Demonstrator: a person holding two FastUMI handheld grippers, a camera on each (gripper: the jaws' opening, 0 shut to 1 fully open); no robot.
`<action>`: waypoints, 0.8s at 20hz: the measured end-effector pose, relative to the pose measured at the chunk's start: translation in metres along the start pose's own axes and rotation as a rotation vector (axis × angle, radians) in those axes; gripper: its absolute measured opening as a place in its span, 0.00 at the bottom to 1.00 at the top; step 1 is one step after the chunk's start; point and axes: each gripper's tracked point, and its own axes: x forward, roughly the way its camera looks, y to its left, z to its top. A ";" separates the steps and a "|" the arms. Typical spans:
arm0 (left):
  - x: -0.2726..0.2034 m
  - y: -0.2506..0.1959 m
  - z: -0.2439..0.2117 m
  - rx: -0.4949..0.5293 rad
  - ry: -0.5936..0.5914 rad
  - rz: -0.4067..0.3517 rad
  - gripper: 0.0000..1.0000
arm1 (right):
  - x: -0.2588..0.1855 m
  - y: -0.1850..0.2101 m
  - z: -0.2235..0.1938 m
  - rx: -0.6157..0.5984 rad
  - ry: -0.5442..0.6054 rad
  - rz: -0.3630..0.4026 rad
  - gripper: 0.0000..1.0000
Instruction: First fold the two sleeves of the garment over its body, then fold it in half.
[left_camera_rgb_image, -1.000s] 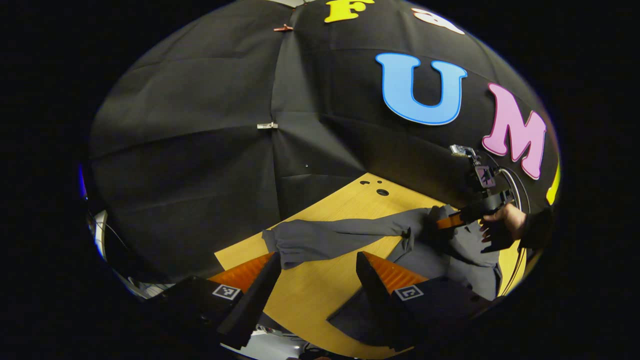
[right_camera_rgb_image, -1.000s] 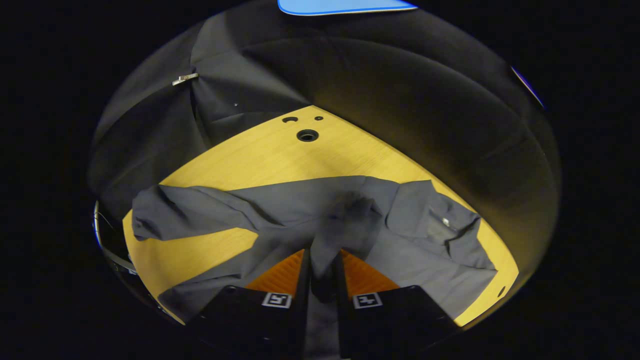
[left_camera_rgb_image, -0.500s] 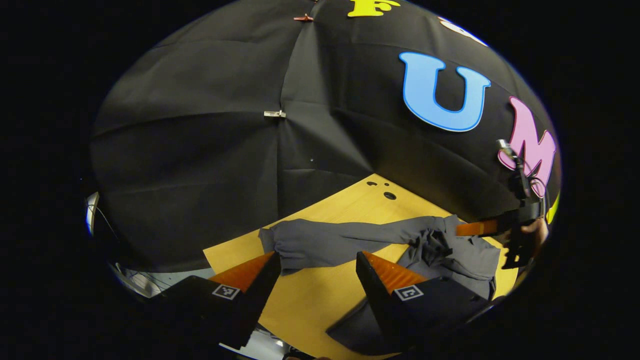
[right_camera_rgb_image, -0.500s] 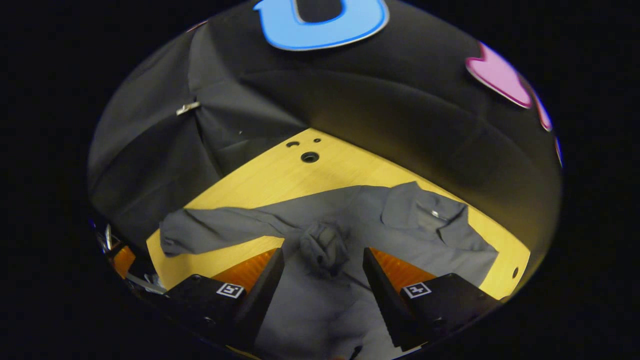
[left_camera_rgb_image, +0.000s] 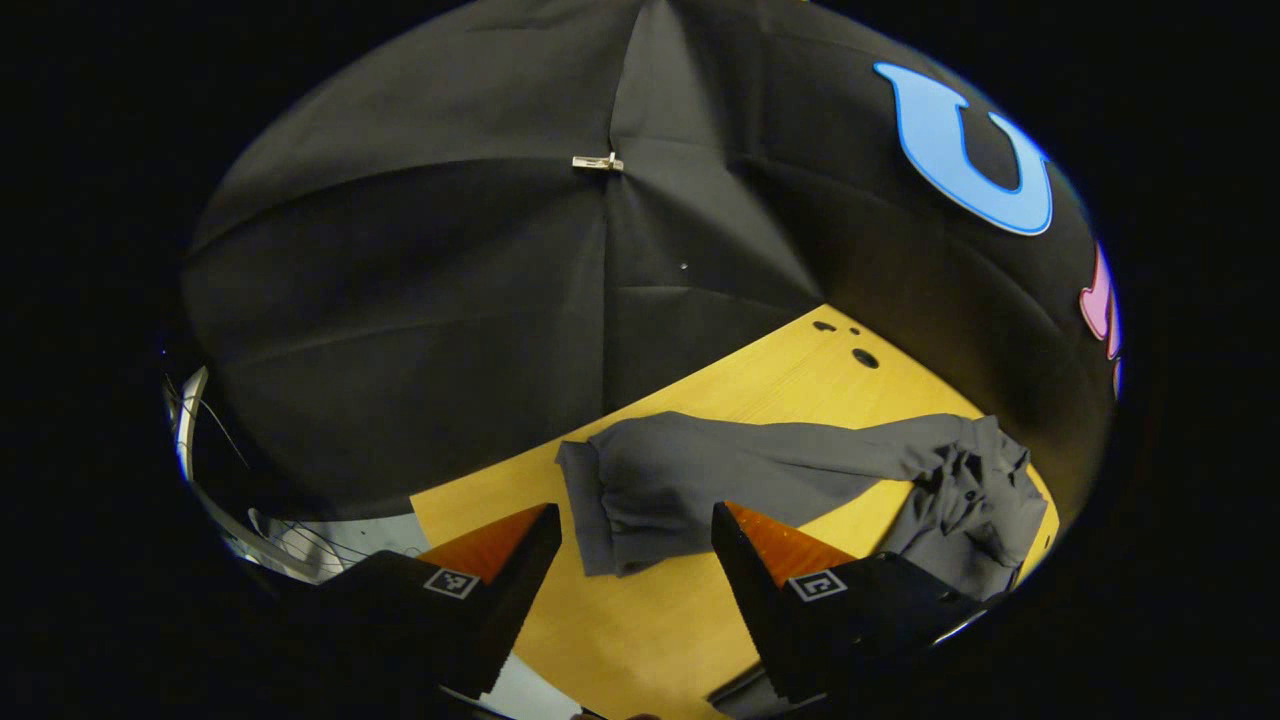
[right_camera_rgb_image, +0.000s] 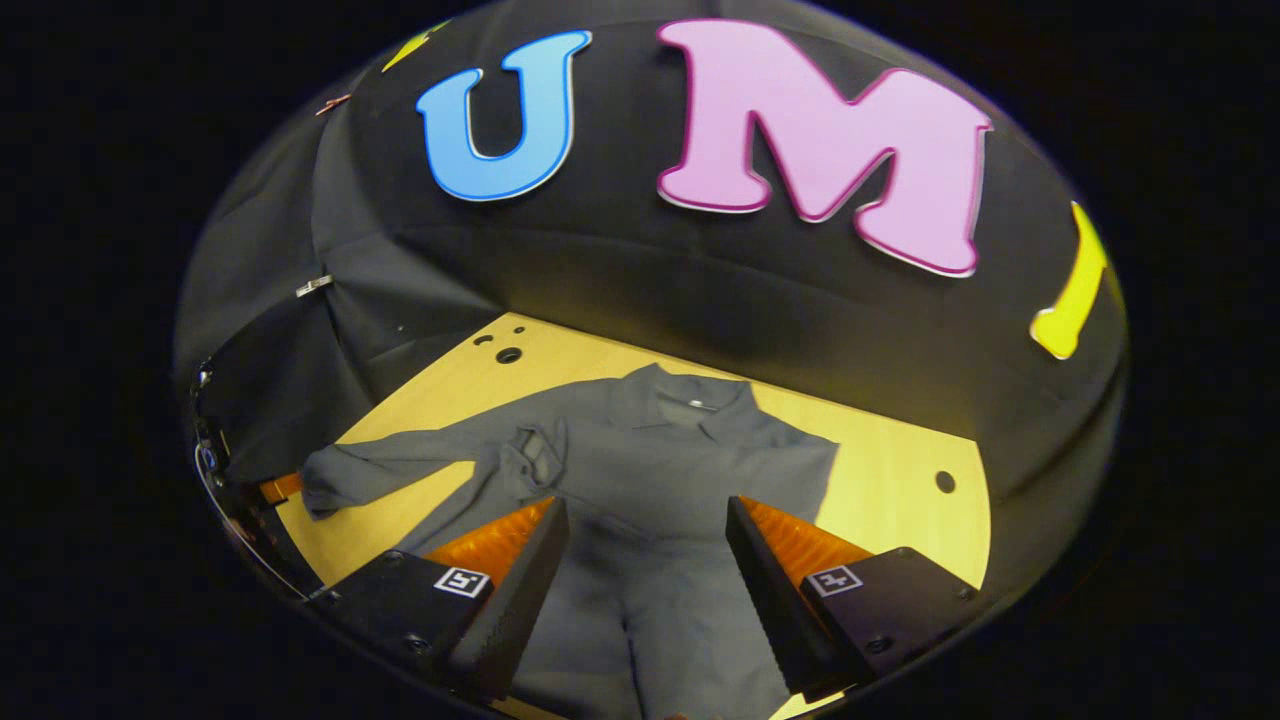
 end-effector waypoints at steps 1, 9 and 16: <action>0.010 0.003 0.001 0.013 0.012 0.018 0.96 | -0.012 -0.012 -0.006 -0.004 -0.011 -0.019 0.98; 0.073 0.010 -0.010 0.082 0.123 0.082 0.96 | -0.105 -0.077 -0.077 0.106 -0.024 -0.228 0.98; 0.084 0.002 -0.024 0.080 0.159 0.047 0.85 | -0.117 -0.062 -0.099 0.157 0.005 -0.239 0.98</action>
